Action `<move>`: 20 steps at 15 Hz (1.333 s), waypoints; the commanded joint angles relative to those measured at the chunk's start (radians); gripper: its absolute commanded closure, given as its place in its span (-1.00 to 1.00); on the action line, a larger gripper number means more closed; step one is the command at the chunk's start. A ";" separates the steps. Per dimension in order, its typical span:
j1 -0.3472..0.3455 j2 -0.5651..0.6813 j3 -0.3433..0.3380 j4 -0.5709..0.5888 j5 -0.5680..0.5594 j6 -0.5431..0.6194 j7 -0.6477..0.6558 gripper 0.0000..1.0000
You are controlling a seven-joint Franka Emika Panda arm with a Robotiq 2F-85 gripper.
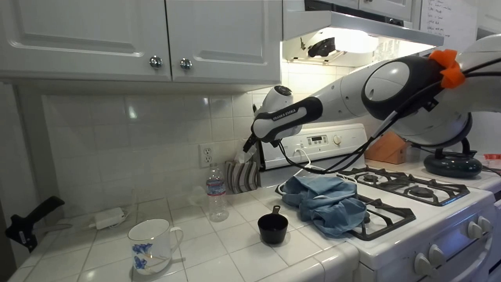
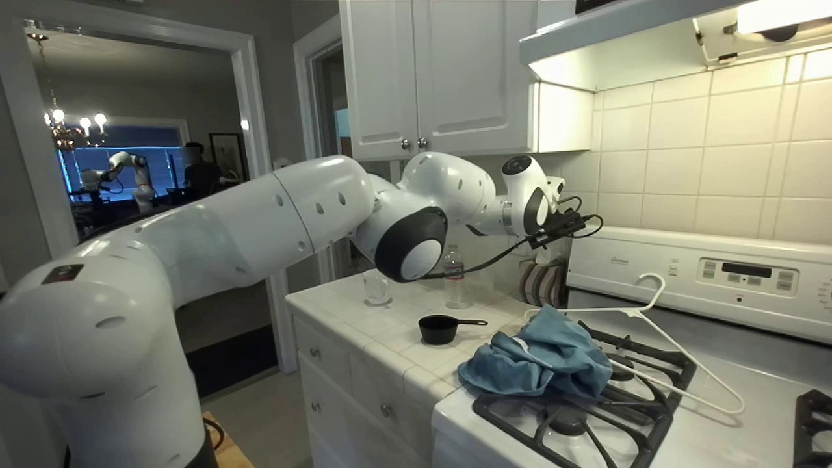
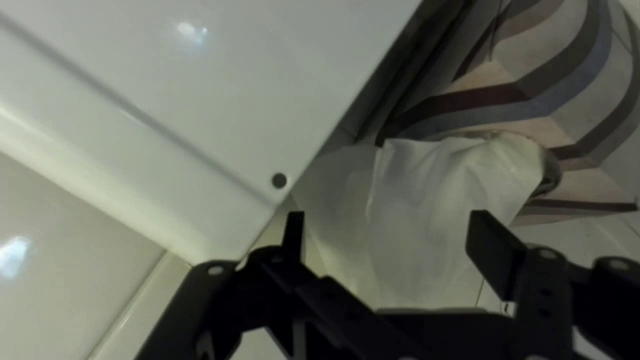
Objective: Remove one paper towel from the tissue box
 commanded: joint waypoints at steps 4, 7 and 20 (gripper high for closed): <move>0.027 0.065 0.018 0.135 0.025 -0.076 -0.054 0.35; 0.025 0.063 0.032 0.135 0.034 -0.080 -0.074 0.74; 0.105 0.037 -0.106 0.157 0.294 -0.245 -0.118 1.00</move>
